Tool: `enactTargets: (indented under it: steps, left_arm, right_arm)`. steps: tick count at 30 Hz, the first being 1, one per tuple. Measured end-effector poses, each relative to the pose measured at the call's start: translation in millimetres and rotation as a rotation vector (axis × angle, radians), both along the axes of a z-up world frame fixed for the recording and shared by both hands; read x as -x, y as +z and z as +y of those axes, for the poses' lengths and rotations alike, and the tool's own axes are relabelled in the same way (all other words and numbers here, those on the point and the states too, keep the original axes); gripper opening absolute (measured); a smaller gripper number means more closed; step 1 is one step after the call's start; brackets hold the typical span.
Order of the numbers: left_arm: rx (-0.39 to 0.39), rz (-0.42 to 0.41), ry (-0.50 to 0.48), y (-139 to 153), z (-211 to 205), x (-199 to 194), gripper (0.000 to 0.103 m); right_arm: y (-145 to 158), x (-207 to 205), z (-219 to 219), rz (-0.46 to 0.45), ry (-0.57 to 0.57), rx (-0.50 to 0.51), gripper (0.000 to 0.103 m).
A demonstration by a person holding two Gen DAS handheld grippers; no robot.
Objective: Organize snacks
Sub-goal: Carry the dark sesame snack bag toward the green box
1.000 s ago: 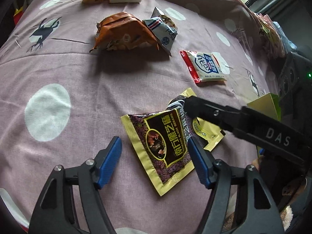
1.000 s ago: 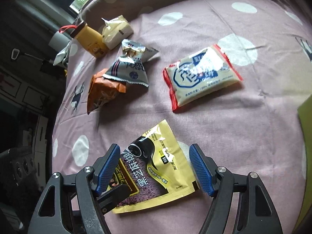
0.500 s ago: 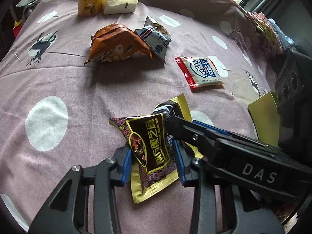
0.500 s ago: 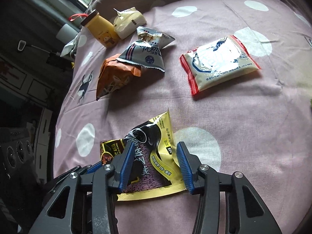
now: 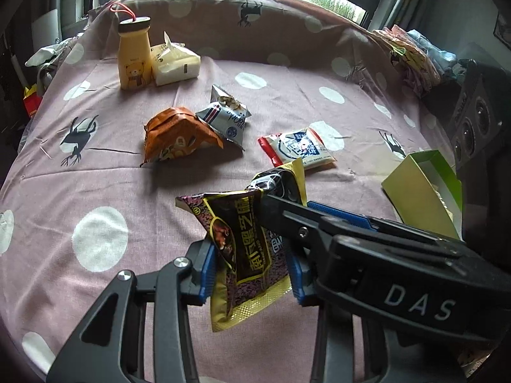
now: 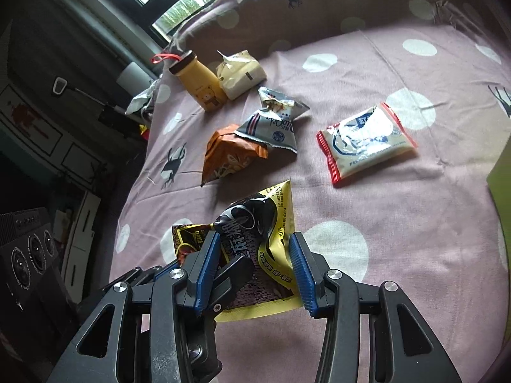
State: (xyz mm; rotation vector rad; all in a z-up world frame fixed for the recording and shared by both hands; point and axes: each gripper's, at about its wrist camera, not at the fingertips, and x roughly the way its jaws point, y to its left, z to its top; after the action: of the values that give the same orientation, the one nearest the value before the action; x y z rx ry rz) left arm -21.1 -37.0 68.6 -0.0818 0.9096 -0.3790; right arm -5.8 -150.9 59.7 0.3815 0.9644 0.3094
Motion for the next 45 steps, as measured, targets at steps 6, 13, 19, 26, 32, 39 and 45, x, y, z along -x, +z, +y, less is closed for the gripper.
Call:
enactTargets:
  steps: [6, 13, 19, 26, 32, 39, 45]
  left_arm:
    - [0.02, -0.056, -0.004, 17.2, 0.5, 10.9, 0.036]
    - [0.045, -0.128, -0.008, 36.9, -2.5, 24.9, 0.036]
    - [0.072, -0.172, -0.025, 48.8, -7.2, 33.2, 0.036]
    - [0.079, -0.232, -0.051, 62.8, -21.7, 41.8, 0.036]
    - [0.088, -0.257, -0.096, 72.3, -43.2, 46.9, 0.036]
    - [0.088, -0.303, -0.187, 86.8, -80.7, 54.8, 0.036]
    - [0.091, -0.314, -0.256, 92.8, -115.5, 61.2, 0.036]
  right_arm:
    - [19.7, 11.9, -0.1, -0.052, -0.018, 0.014, 0.048]
    - [44.4, 28.8, -0.4, -0.123, -0.037, 0.027, 0.048]
    - [59.4, 40.0, -4.2, -0.163, -0.062, 0.05, 0.048]
    - [77.9, 53.6, -14.5, -0.221, -0.09, 0.067, 0.048]
    - [88.1, 64.3, -34.3, -0.243, -0.137, 0.079, 0.048]
    - [104.3, 84.4, -66.3, -0.299, -0.226, 0.105, 0.048]
    - [109.8, 98.5, -100.2, -0.31, -0.31, 0.092, 0.048]
